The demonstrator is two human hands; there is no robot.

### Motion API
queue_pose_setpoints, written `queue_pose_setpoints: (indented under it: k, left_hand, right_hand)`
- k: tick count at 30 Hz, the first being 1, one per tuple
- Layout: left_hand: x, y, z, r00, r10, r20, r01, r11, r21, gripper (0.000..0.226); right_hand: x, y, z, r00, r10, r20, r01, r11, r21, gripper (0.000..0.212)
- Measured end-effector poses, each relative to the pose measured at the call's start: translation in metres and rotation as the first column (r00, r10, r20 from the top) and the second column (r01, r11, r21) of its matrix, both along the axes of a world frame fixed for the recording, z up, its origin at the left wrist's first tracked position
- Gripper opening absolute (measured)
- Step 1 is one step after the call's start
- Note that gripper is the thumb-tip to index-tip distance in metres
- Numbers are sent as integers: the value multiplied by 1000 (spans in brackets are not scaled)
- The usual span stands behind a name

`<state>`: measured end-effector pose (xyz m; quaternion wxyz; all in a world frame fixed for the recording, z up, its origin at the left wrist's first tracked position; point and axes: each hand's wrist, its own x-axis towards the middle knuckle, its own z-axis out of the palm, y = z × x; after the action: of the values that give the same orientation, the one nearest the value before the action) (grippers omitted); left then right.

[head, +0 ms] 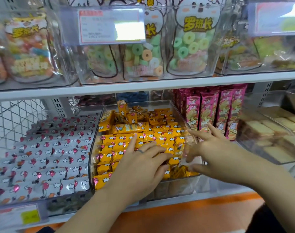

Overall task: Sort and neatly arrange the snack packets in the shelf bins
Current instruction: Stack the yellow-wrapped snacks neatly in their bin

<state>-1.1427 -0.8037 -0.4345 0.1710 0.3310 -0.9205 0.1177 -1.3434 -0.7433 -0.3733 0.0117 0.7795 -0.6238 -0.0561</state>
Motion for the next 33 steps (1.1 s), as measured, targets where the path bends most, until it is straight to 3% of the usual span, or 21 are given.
queue_pose_setpoints:
  k: [4, 10, 13, 15, 22, 29, 33]
  left_hand:
    - [0, -4, -2, 998, 44, 35, -43, 999, -16, 40]
    - [5, -8, -3, 998, 43, 36, -41, 998, -56, 42]
    - [7, -9, -4, 999, 35, 22, -34, 997, -67, 42]
    - [7, -8, -5, 999, 32, 16, -31, 998, -59, 41]
    - [5, -5, -7, 999, 34, 26, -34, 999, -13, 40]
    - [20, 3, 1, 981, 39, -191, -36, 999, 16, 36]
    - [29, -6, 12, 949, 154, -275, -143, 988, 61, 32]
  right_hand:
    - [4, 0, -12, 990, 11, -143, -15, 999, -30, 25]
    - [16, -18, -26, 979, 193, 59, -164, 932, -322, 21]
    - [22, -16, -27, 945, 122, 302, -59, 976, -208, 20]
    - [23, -16, -30, 923, 96, 372, -19, 978, -206, 20]
    - [34, -18, -38, 949, 44, 312, -13, 995, -100, 19]
    - [29, -8, -35, 938, 136, 319, -54, 966, -253, 20]
    - [19, -13, -36, 911, 237, 336, -131, 942, -309, 26]
